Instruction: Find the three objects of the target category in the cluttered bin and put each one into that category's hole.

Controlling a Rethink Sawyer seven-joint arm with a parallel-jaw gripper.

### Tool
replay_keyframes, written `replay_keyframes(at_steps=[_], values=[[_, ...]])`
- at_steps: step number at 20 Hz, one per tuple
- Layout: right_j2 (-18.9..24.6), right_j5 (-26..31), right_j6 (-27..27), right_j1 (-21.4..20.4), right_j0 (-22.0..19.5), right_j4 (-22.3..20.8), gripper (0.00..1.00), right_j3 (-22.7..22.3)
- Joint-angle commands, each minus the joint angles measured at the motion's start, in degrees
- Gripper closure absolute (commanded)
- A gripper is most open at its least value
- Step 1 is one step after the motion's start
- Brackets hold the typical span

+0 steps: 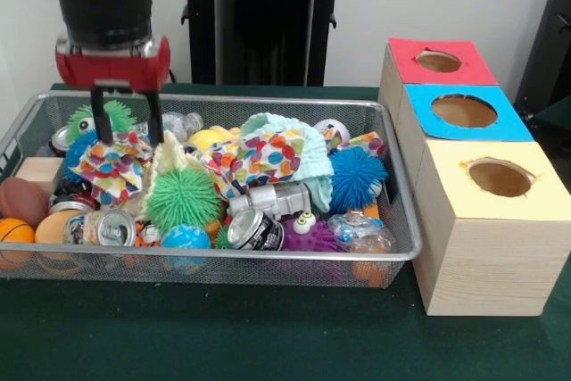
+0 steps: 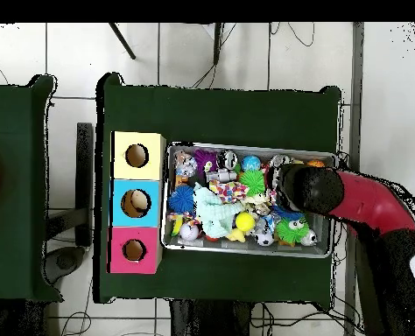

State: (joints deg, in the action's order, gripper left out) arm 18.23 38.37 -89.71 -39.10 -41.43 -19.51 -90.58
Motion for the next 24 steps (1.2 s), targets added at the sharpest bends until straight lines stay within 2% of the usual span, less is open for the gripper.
replay_keyframes(at_steps=[1, 5, 8, 13, 17, 22, 24], values=[[2.57, 3.58, 2.76, -12.79, -4.19, 3.86, 0.00, -17.63], [2.40, 3.51, 2.59, -17.03, -4.80, 4.85, 0.00, -21.96], [2.01, 2.30, 2.00, -17.79, -4.63, 3.98, 0.00, -23.32], [1.36, -3.52, -0.78, -14.82, -4.67, 1.24, 0.00, -25.23], [0.68, -7.04, -3.68, -14.09, -3.40, 0.50, 0.00, -27.09], [-0.23, -8.78, -5.40, -12.67, -1.81, -0.01, 0.00, -26.72], [-0.89, -9.95, -5.44, -10.86, -1.45, -0.81, 0.00, -25.93]])
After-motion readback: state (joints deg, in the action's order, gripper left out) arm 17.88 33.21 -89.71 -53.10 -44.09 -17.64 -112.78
